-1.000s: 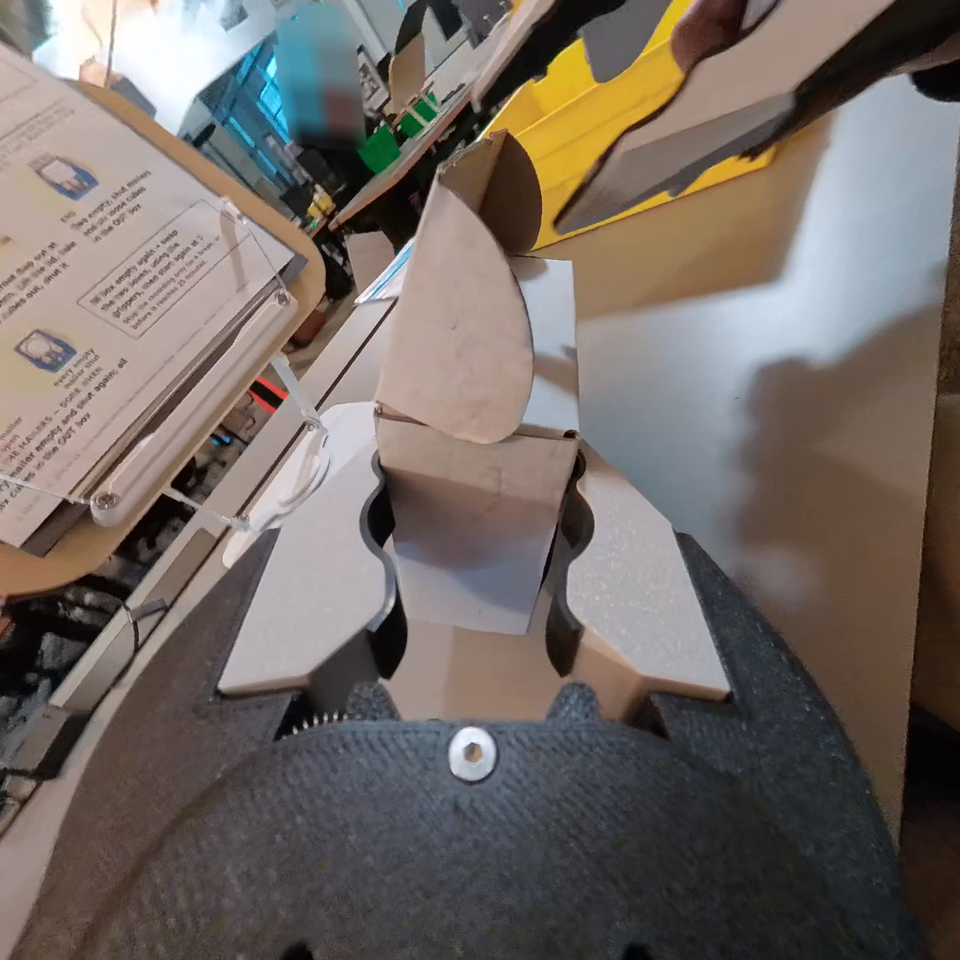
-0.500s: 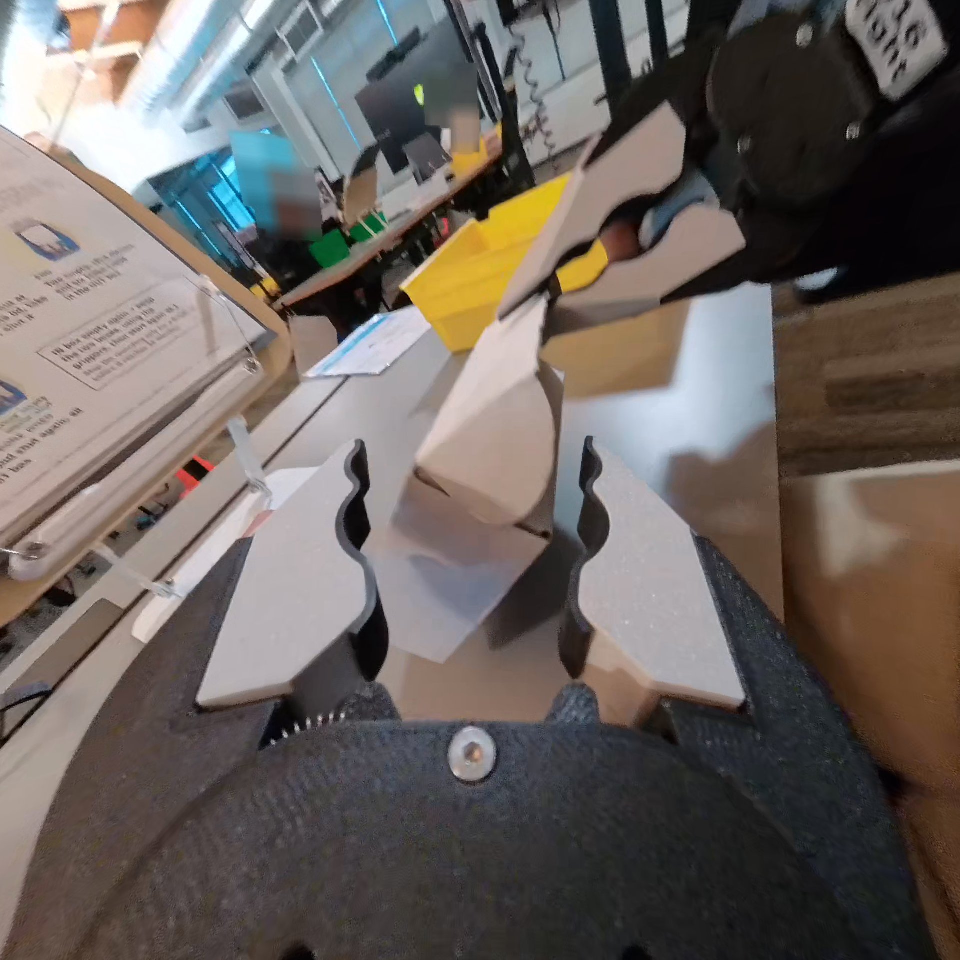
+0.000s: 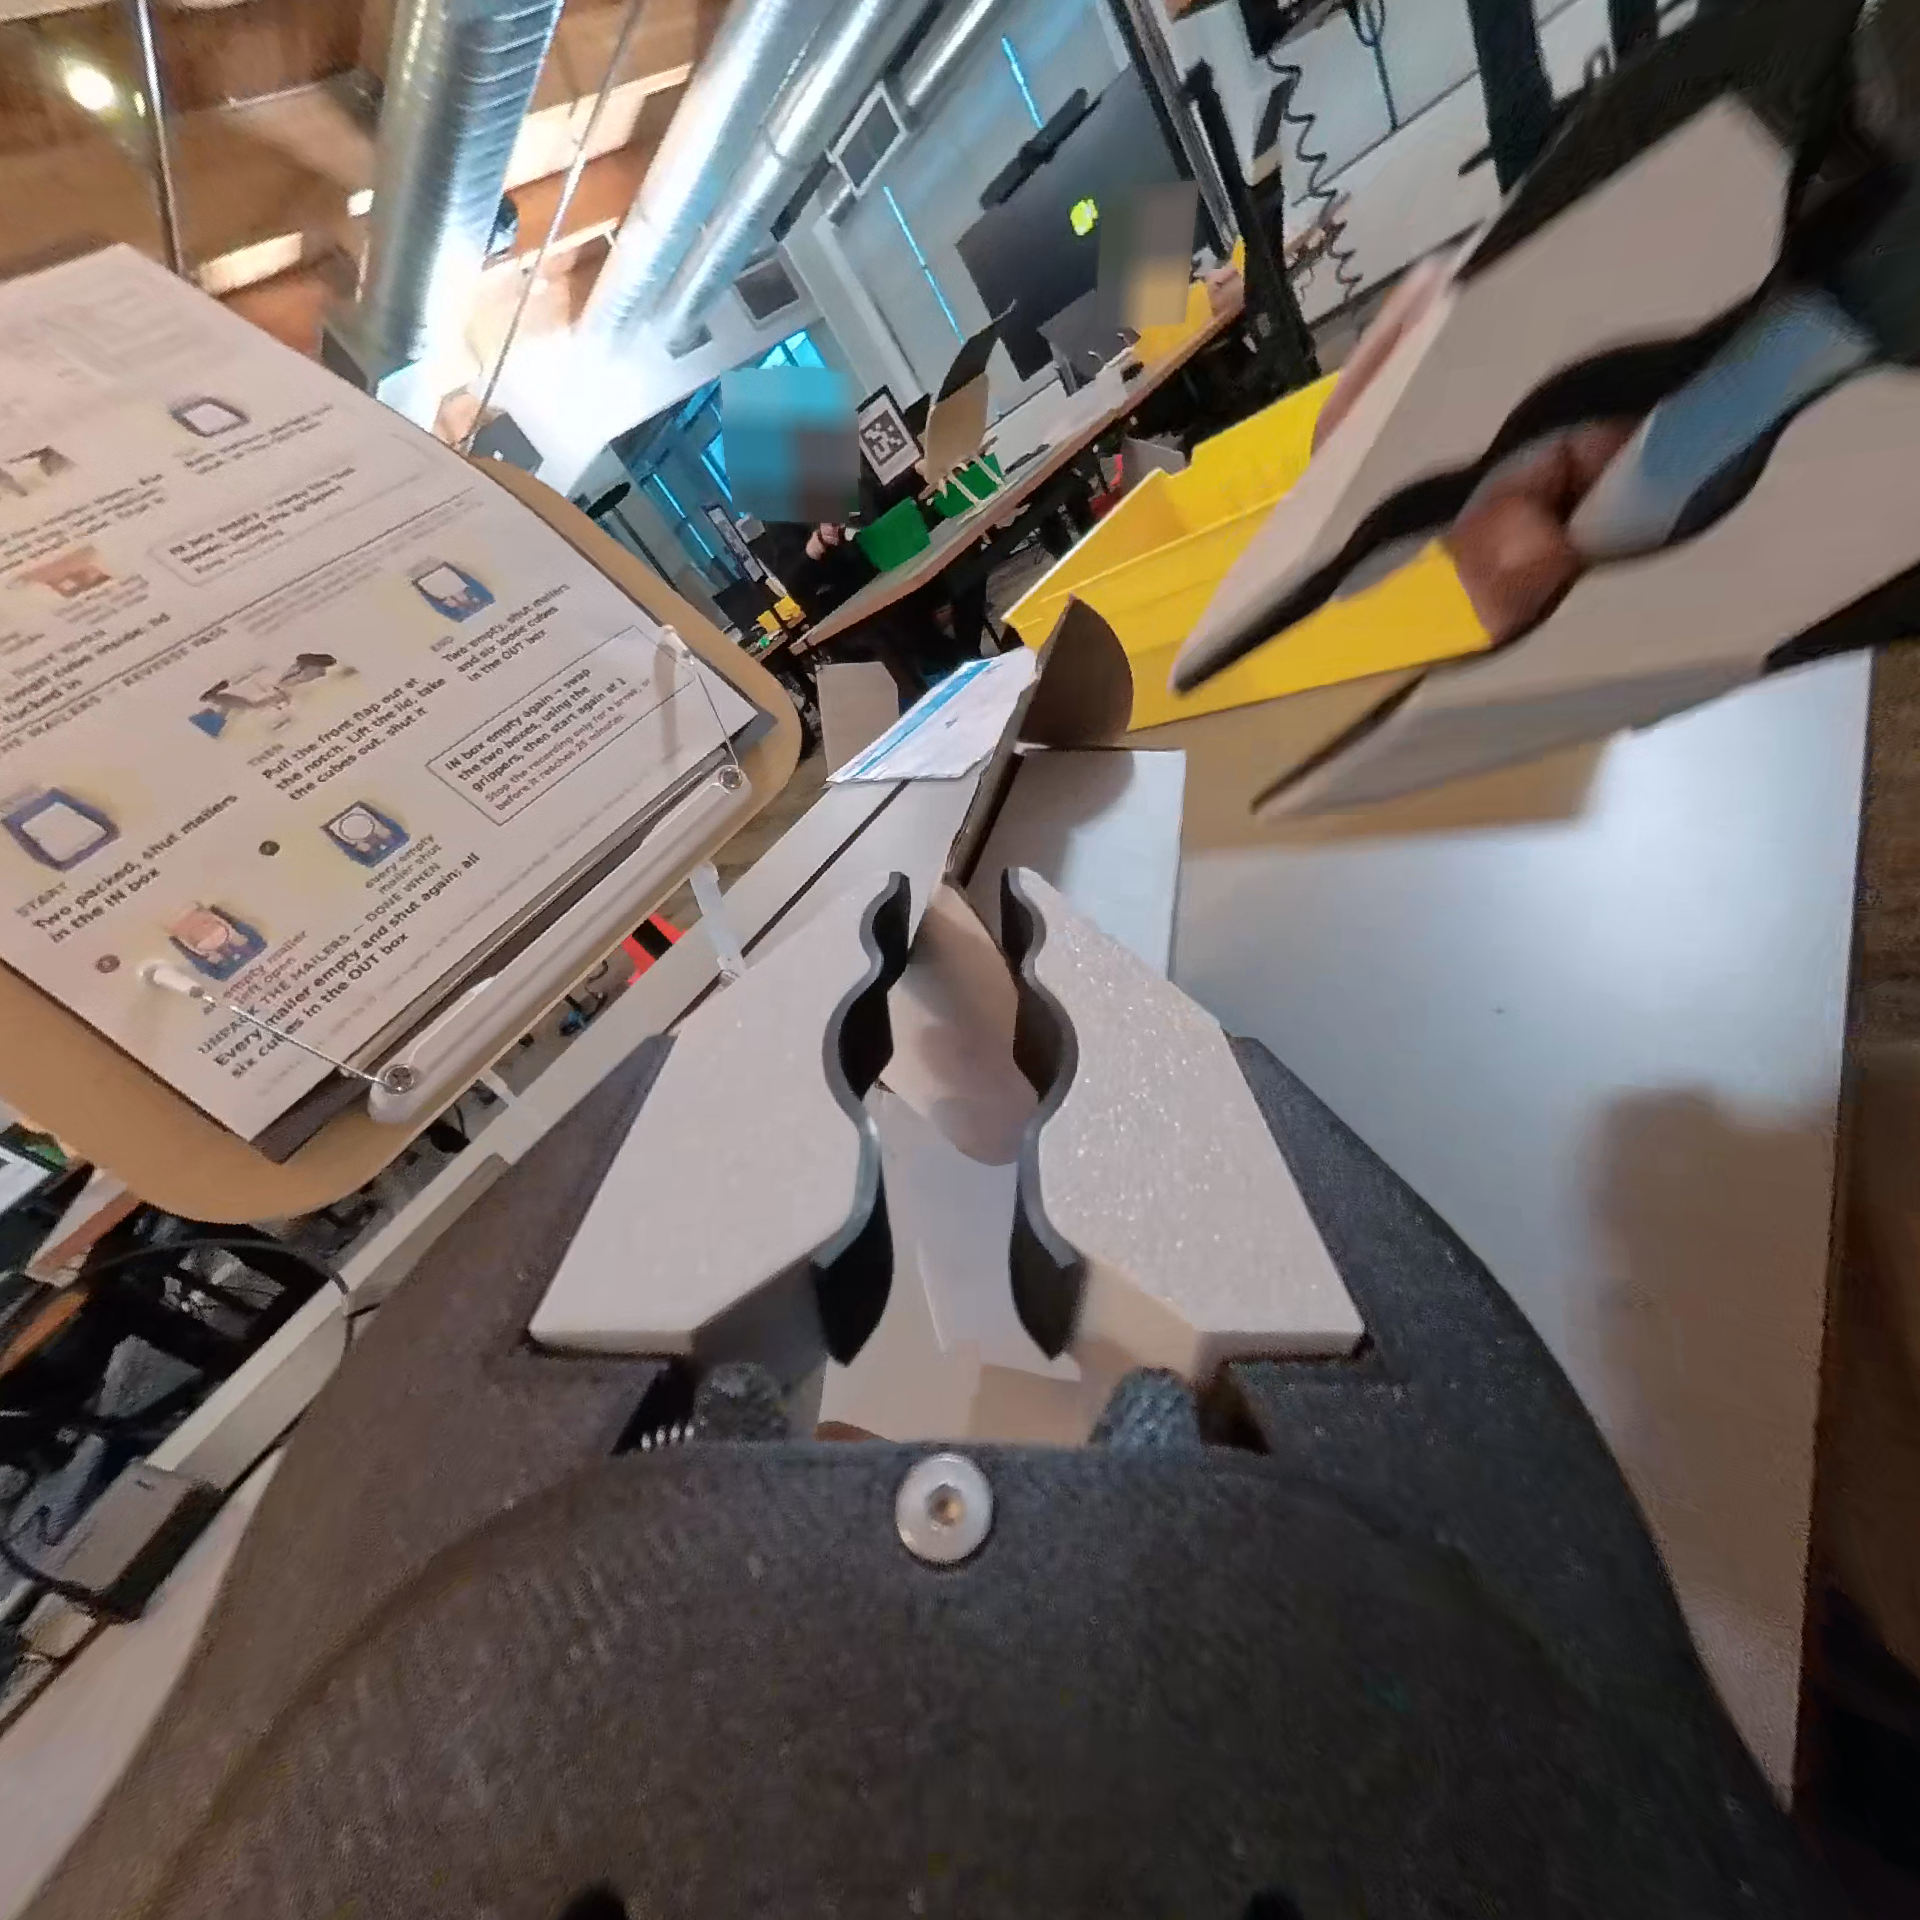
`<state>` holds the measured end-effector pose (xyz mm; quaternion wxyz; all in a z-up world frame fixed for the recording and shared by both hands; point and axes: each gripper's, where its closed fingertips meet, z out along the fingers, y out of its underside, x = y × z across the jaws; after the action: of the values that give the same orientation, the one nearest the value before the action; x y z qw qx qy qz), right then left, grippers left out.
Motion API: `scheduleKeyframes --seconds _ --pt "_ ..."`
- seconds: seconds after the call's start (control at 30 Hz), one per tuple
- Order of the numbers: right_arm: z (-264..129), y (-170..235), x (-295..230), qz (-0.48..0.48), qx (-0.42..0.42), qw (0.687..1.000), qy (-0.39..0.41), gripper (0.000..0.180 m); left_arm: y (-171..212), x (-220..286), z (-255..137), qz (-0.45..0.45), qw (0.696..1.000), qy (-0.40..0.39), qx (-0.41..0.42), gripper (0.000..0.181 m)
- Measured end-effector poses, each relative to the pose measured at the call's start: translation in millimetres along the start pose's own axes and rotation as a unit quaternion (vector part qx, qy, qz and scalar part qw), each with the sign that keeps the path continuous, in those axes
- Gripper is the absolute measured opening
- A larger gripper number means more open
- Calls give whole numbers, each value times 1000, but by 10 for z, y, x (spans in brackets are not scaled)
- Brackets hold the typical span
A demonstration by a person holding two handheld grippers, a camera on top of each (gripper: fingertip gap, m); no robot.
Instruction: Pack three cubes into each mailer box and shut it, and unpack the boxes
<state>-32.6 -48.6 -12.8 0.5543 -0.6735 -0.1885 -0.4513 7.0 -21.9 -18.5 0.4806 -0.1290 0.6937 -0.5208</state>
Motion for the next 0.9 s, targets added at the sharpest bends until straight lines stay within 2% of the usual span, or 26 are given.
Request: scheduleKeyframes --seconds 0.03,0.2,0.27,0.43,0.5,0.6,0.77,0.83,0.9 --pt "46 103 -4 25 -22 999 0 22 -21 -7 -5 -9 1000 1 4 14" --pt "158 622 117 193 -126 973 28 32 -88 -45 -23 -47 999 4 19 10" --pt "150 674 63 258 -131 957 3 37 -108 -75 -32 -65 998 4 24 4" --pt "15 752 -213 392 -152 905 -66 34 -145 -177 -58 -108 994 -3 29 5" --pt "-39 823 -334 392 -178 899 -84 35 -163 -206 -45 -127 991 -3 32 6" --pt "-60 826 -331 354 -186 913 -83 37 -176 -229 -21 -148 988 -5 31 6" --pt "10 540 45 308 -93 947 -7 39 -245 -173 -15 -135 990 3 37 6" --pt "65 656 19 307 -121 944 -6 43 -267 -160 -6 -137 990 6 39 6" --pt "82 816 -145 343 -167 924 -34 44 -264 -177 4 -138 990 2 36 6"
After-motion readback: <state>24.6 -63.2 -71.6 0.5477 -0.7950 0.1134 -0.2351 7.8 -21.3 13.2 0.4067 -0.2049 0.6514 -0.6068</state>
